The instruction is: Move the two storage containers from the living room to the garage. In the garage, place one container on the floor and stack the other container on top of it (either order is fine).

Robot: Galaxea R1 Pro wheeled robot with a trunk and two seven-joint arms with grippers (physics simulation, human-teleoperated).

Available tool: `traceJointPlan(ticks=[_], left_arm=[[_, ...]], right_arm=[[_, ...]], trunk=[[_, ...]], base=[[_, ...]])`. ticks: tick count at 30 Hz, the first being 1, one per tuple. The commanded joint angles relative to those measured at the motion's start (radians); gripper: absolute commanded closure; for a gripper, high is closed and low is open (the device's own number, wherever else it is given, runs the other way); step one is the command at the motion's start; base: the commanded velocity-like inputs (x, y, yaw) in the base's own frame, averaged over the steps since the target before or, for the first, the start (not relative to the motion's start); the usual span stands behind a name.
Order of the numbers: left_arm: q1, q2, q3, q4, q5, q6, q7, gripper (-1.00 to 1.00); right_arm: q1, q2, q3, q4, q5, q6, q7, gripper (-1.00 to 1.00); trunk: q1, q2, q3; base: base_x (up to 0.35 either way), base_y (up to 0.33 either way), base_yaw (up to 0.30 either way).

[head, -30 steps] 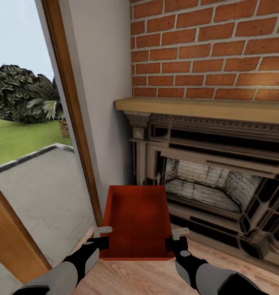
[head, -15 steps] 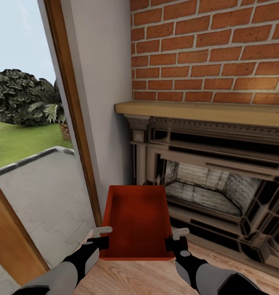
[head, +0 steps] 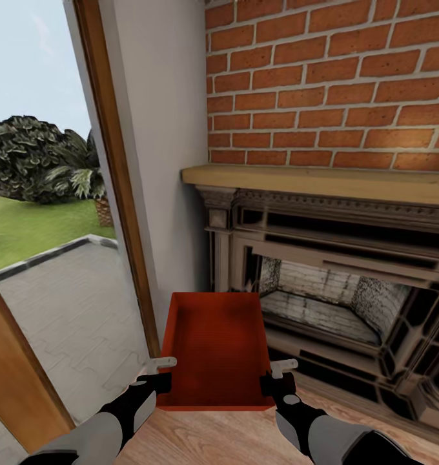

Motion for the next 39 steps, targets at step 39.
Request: traceJointPlan(ticks=[39], left_arm=[[0.0,-0.004,-0.001,0.0,0.004,0.006,0.008,1.0]], right_arm=[[-0.001,0.001,-0.01,-0.015,-0.007,0.002,-0.007,1.0]], trunk=[[0.0,-0.001,0.04]], base=[[0.0,0.0,0.0]])
